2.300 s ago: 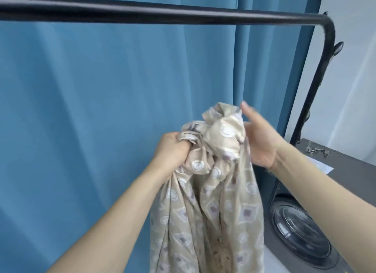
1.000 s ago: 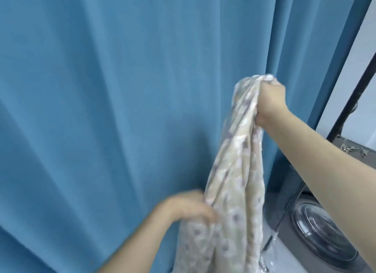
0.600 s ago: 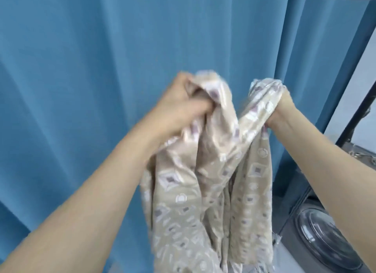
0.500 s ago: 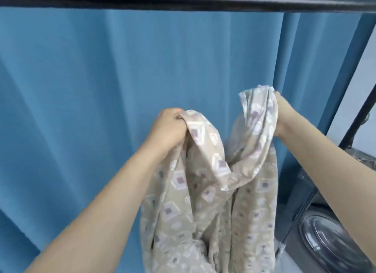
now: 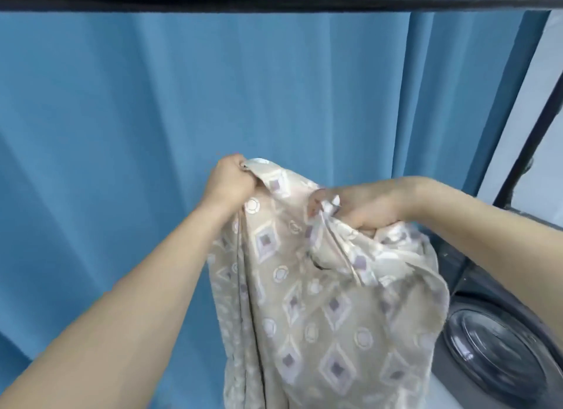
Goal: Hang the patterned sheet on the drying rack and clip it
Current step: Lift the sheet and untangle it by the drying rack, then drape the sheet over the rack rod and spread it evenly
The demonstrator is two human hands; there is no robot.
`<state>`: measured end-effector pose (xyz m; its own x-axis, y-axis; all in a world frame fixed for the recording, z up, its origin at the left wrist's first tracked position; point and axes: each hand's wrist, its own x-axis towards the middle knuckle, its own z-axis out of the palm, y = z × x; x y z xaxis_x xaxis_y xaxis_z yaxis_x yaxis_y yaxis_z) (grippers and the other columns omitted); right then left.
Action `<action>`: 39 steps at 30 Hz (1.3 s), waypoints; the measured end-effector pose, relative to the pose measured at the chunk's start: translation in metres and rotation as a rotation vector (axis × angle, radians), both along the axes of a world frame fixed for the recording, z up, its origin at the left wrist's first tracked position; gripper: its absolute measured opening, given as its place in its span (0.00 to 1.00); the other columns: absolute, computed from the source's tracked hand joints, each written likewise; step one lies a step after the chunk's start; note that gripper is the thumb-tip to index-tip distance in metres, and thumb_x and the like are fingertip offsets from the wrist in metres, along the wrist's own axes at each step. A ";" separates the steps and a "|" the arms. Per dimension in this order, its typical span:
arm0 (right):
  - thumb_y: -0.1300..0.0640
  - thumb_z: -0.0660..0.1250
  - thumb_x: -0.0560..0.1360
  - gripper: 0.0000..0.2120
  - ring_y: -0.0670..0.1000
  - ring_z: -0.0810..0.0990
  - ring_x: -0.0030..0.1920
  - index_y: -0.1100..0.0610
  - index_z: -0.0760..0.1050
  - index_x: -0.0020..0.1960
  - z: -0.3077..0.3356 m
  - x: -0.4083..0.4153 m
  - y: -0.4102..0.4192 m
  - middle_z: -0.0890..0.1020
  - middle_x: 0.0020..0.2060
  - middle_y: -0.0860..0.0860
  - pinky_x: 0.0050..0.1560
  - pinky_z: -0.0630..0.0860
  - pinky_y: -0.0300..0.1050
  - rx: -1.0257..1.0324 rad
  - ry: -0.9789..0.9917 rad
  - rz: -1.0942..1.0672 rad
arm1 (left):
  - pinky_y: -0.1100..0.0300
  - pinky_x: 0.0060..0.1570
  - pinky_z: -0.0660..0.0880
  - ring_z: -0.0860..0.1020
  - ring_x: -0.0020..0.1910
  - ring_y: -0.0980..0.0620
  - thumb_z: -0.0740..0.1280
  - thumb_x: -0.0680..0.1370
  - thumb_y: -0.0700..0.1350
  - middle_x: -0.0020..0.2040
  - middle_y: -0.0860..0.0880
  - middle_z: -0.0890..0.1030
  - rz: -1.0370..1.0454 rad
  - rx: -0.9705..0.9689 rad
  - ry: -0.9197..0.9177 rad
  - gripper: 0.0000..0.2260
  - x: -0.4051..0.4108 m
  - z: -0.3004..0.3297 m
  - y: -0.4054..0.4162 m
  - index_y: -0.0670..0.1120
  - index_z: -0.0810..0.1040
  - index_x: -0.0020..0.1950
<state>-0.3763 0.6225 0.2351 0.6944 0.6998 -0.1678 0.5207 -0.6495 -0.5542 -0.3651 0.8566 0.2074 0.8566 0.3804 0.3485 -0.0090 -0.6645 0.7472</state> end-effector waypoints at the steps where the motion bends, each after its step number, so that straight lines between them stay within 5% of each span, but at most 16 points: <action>1: 0.50 0.63 0.73 0.17 0.42 0.74 0.30 0.56 0.67 0.59 -0.002 -0.006 0.003 0.78 0.33 0.42 0.31 0.68 0.34 -0.116 -0.121 -0.065 | 0.59 0.33 0.69 0.74 0.34 0.48 0.67 0.73 0.43 0.32 0.49 0.76 -0.016 -0.006 0.022 0.06 -0.006 0.008 -0.003 0.45 0.75 0.37; 5: 0.48 0.61 0.74 0.18 0.57 0.72 0.35 0.58 0.58 0.55 -0.026 0.008 0.002 0.73 0.35 0.50 0.36 0.67 0.48 -0.043 -0.743 -0.461 | 0.61 0.36 0.73 0.79 0.36 0.50 0.74 0.73 0.46 0.37 0.47 0.82 -0.356 -0.211 0.182 0.07 -0.047 0.028 -0.032 0.43 0.81 0.44; 8: 0.50 0.62 0.74 0.22 0.57 0.68 0.36 0.62 0.60 0.59 -0.036 0.024 -0.001 0.70 0.40 0.49 0.39 0.66 0.49 0.124 -0.855 -0.614 | 0.51 0.45 0.81 0.83 0.44 0.43 0.75 0.72 0.40 0.46 0.40 0.85 -0.678 -0.319 0.568 0.06 -0.065 0.019 -0.040 0.41 0.84 0.48; 12: 0.53 0.60 0.75 0.24 0.57 0.68 0.39 0.64 0.58 0.64 -0.043 0.043 -0.001 0.70 0.46 0.51 0.41 0.65 0.49 0.314 -0.816 -0.757 | 0.44 0.60 0.76 0.81 0.55 0.41 0.77 0.67 0.40 0.55 0.41 0.83 -0.845 -0.270 0.923 0.19 -0.075 -0.051 -0.061 0.40 0.82 0.57; 14: 0.53 0.59 0.75 0.23 0.57 0.71 0.40 0.62 0.58 0.66 -0.046 0.058 -0.002 0.71 0.44 0.51 0.41 0.66 0.49 0.422 -0.729 -0.865 | 0.48 0.61 0.76 0.82 0.55 0.45 0.77 0.66 0.43 0.52 0.46 0.84 -0.811 -0.238 0.919 0.16 -0.082 -0.098 -0.079 0.46 0.83 0.53; 16: 0.52 0.59 0.75 0.19 0.58 0.74 0.40 0.58 0.61 0.62 -0.052 0.070 -0.005 0.74 0.40 0.51 0.39 0.68 0.48 0.535 -0.650 -0.919 | 0.47 0.59 0.77 0.82 0.54 0.45 0.77 0.67 0.44 0.49 0.47 0.85 -0.663 -0.435 0.841 0.11 -0.087 -0.127 -0.089 0.48 0.83 0.48; 20: 0.48 0.59 0.74 0.11 0.53 0.76 0.41 0.52 0.69 0.53 -0.063 0.087 -0.013 0.77 0.39 0.48 0.40 0.70 0.45 0.654 -0.548 -0.966 | 0.46 0.54 0.79 0.83 0.49 0.44 0.74 0.74 0.43 0.51 0.43 0.85 -0.545 -0.709 0.569 0.14 -0.070 -0.116 -0.062 0.42 0.80 0.58; 22: 0.47 0.59 0.74 0.10 0.52 0.77 0.46 0.50 0.73 0.51 -0.064 0.091 -0.020 0.78 0.42 0.47 0.43 0.71 0.44 0.766 -0.481 -1.094 | 0.53 0.53 0.79 0.83 0.54 0.46 0.77 0.71 0.41 0.55 0.45 0.84 -0.713 -0.568 0.575 0.20 -0.066 -0.097 -0.037 0.43 0.78 0.62; 25: 0.48 0.60 0.74 0.09 0.52 0.77 0.47 0.51 0.74 0.50 -0.063 0.090 -0.018 0.78 0.43 0.47 0.44 0.73 0.44 0.868 -0.384 -1.144 | 0.59 0.44 0.79 0.83 0.45 0.47 0.75 0.69 0.48 0.48 0.47 0.84 -0.581 0.098 0.844 0.16 -0.068 -0.106 -0.026 0.42 0.80 0.52; 27: 0.48 0.62 0.75 0.11 0.54 0.75 0.55 0.50 0.73 0.56 -0.062 0.093 -0.008 0.77 0.50 0.49 0.56 0.71 0.47 1.011 -0.260 -1.213 | 0.59 0.37 0.77 0.80 0.37 0.48 0.69 0.74 0.46 0.42 0.47 0.82 -0.333 0.120 0.771 0.09 -0.065 -0.116 -0.030 0.40 0.80 0.48; 29: 0.45 0.64 0.74 0.13 0.52 0.72 0.60 0.47 0.72 0.57 -0.057 0.093 -0.004 0.72 0.53 0.46 0.56 0.67 0.43 1.143 -0.141 -1.354 | 0.52 0.42 0.81 0.83 0.39 0.46 0.67 0.77 0.40 0.40 0.46 0.85 -0.222 -0.336 0.524 0.06 -0.062 -0.100 -0.032 0.40 0.82 0.49; 31: 0.46 0.66 0.70 0.09 0.48 0.76 0.51 0.45 0.70 0.48 -0.056 0.096 -0.008 0.74 0.47 0.43 0.55 0.72 0.44 1.133 -0.221 -1.271 | 0.54 0.41 0.78 0.81 0.38 0.48 0.61 0.76 0.34 0.36 0.48 0.83 -0.141 -0.739 0.019 0.11 -0.059 -0.048 -0.035 0.43 0.82 0.42; 32: 0.50 0.66 0.67 0.08 0.46 0.78 0.45 0.45 0.70 0.45 -0.055 0.094 -0.007 0.76 0.44 0.43 0.52 0.75 0.44 1.115 -0.325 -1.152 | 0.59 0.38 0.75 0.79 0.37 0.51 0.59 0.74 0.32 0.34 0.49 0.81 -0.151 -0.778 -0.238 0.14 -0.063 -0.013 -0.040 0.45 0.79 0.38; 35: 0.51 0.63 0.76 0.06 0.45 0.74 0.34 0.50 0.73 0.40 -0.047 0.086 0.002 0.76 0.35 0.46 0.40 0.73 0.41 1.175 -0.261 -0.930 | 0.64 0.36 0.72 0.75 0.35 0.59 0.63 0.71 0.39 0.37 0.56 0.78 -0.231 -0.221 -0.571 0.06 -0.083 0.066 -0.065 0.50 0.73 0.44; 37: 0.52 0.55 0.81 0.15 0.45 0.71 0.26 0.52 0.67 0.36 -0.041 0.084 0.000 0.70 0.30 0.49 0.31 0.71 0.35 1.225 -0.253 -0.889 | 0.62 0.42 0.74 0.76 0.41 0.60 0.70 0.68 0.50 0.42 0.56 0.77 -0.244 0.169 -0.222 0.14 -0.082 0.068 -0.068 0.51 0.71 0.50; 39: 0.58 0.52 0.79 0.17 0.47 0.62 0.19 0.51 0.57 0.32 -0.026 0.071 -0.005 0.61 0.24 0.48 0.23 0.65 0.34 1.387 -0.320 -0.838 | 0.54 0.47 0.78 0.80 0.44 0.55 0.72 0.63 0.55 0.45 0.54 0.82 -0.407 0.339 0.364 0.19 -0.079 0.042 -0.060 0.50 0.76 0.51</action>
